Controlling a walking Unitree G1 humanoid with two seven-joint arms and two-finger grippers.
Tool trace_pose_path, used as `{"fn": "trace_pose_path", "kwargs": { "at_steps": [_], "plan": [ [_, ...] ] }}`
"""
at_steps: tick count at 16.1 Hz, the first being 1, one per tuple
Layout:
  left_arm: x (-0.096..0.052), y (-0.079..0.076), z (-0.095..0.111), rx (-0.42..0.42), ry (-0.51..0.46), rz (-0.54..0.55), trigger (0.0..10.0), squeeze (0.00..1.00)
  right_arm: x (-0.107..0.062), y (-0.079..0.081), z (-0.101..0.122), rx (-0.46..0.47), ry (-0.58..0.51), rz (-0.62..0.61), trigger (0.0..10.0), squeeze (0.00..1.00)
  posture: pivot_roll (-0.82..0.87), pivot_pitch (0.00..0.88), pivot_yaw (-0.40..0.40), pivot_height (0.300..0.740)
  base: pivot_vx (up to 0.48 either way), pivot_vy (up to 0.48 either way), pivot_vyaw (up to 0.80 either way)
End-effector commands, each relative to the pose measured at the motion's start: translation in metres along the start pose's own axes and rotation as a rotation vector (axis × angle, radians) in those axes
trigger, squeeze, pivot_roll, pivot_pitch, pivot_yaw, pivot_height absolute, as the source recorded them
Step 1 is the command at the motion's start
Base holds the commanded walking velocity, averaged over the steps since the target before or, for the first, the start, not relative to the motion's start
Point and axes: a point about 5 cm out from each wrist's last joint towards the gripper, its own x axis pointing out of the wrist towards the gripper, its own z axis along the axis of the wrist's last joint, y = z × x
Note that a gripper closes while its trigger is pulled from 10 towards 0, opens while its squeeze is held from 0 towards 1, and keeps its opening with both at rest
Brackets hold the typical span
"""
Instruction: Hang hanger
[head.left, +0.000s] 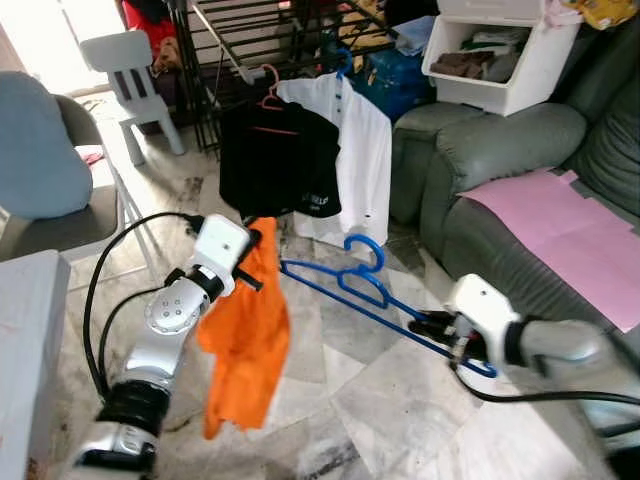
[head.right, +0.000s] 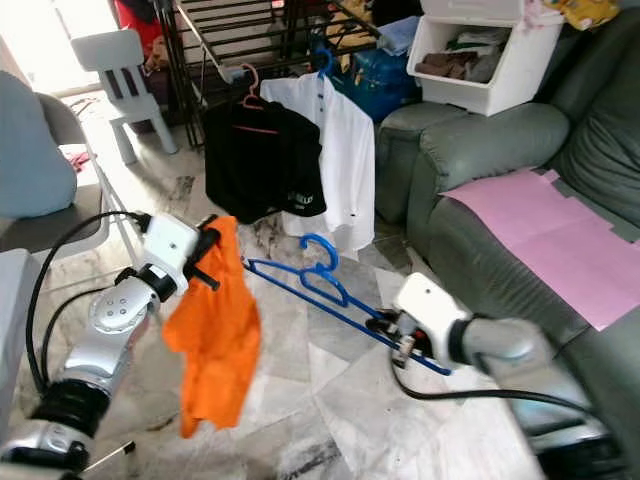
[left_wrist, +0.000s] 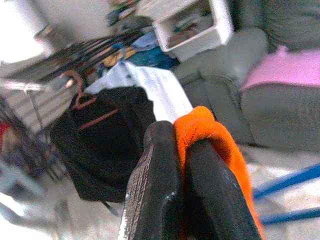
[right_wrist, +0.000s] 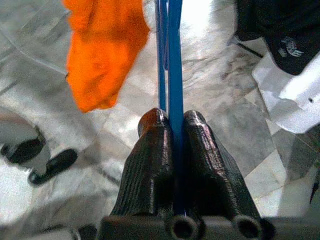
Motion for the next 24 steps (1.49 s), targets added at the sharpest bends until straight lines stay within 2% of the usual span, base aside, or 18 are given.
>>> {"fn": "trace_pose_path", "kwargs": {
  "at_steps": [1, 2, 4, 5, 9, 10, 11, 13, 15, 17, 21, 24],
  "plan": [
    [0.006, 0.007, 0.011, 0.106, -0.038, -0.053, 10.0, 0.00, -0.009, 0.000, 0.003, -0.019, 0.010, 0.048, 10.0, 0.00, -0.18, 0.000, 0.059, 0.740, 0.000, 0.000, 0.00],
    [0.006, 0.008, 0.011, 0.116, -0.039, -0.058, 10.0, 0.00, -0.010, 0.000, 0.003, -0.022, 0.016, 0.053, 10.0, 0.00, -0.18, 0.000, 0.059, 0.740, 0.000, 0.000, 0.00],
    [0.009, 0.016, 0.014, 0.221, -0.044, -0.085, 10.0, 0.00, -0.019, -0.002, 0.003, -0.011, 0.031, 0.089, 10.0, 0.00, -0.18, 0.000, 0.063, 0.740, 0.000, 0.000, 0.00],
    [0.011, 0.018, 0.017, 0.247, -0.056, -0.100, 10.0, 0.00, -0.021, -0.004, 0.003, -0.009, 0.036, 0.090, 10.0, 0.00, -0.18, 0.000, 0.064, 0.740, 0.000, 0.000, 0.00],
    [0.015, 0.014, 0.023, 0.351, -0.093, -0.179, 10.0, 0.00, -0.024, 0.000, 0.002, 0.001, 0.048, 0.137, 10.0, 0.00, -0.18, 0.000, 0.065, 0.740, 0.000, 0.000, 0.00],
    [0.014, 0.013, 0.021, 0.393, -0.092, -0.198, 10.0, 0.00, -0.027, -0.003, 0.002, -0.002, 0.052, 0.131, 10.0, 0.00, -0.18, 0.000, 0.066, 0.740, 0.000, 0.000, 0.00],
    [0.012, 0.016, 0.018, 0.439, -0.081, -0.213, 10.0, 0.00, -0.034, -0.013, 0.003, -0.004, 0.056, 0.091, 10.0, 0.00, -0.19, 0.000, 0.066, 0.740, 0.000, 0.000, 0.00],
    [0.011, 0.022, 0.017, 0.525, -0.070, -0.223, 10.0, 0.00, -0.044, -0.023, 0.006, -0.008, 0.056, 0.064, 10.0, 0.00, -0.19, 0.000, 0.063, 0.740, 0.000, 0.000, 0.00],
    [0.012, 0.025, 0.019, 0.589, -0.076, -0.223, 10.0, 0.00, -0.047, -0.026, 0.010, 0.003, 0.041, 0.073, 10.0, 0.00, -0.19, 0.000, 0.061, 0.740, 0.000, 0.000, 0.00],
    [0.011, 0.020, 0.018, 0.654, -0.089, -0.267, 10.0, 0.00, -0.045, -0.021, 0.014, 0.007, 0.026, 0.109, 10.0, 0.00, -0.18, 0.000, 0.058, 0.740, 0.000, 0.000, 0.00],
    [0.008, 0.020, 0.010, 0.735, -0.072, -0.300, 10.0, 0.00, -0.051, -0.030, 0.022, 0.041, -0.041, 0.091, 10.0, 0.00, -0.18, 0.000, 0.061, 0.740, 0.000, 0.000, 0.00],
    [0.008, 0.019, 0.008, 0.777, -0.073, -0.316, 10.0, 0.00, -0.056, -0.029, 0.026, 0.054, -0.056, 0.119, 10.0, 0.00, -0.18, 0.000, 0.060, 0.740, 0.000, 0.000, 0.00]
  ]
}}
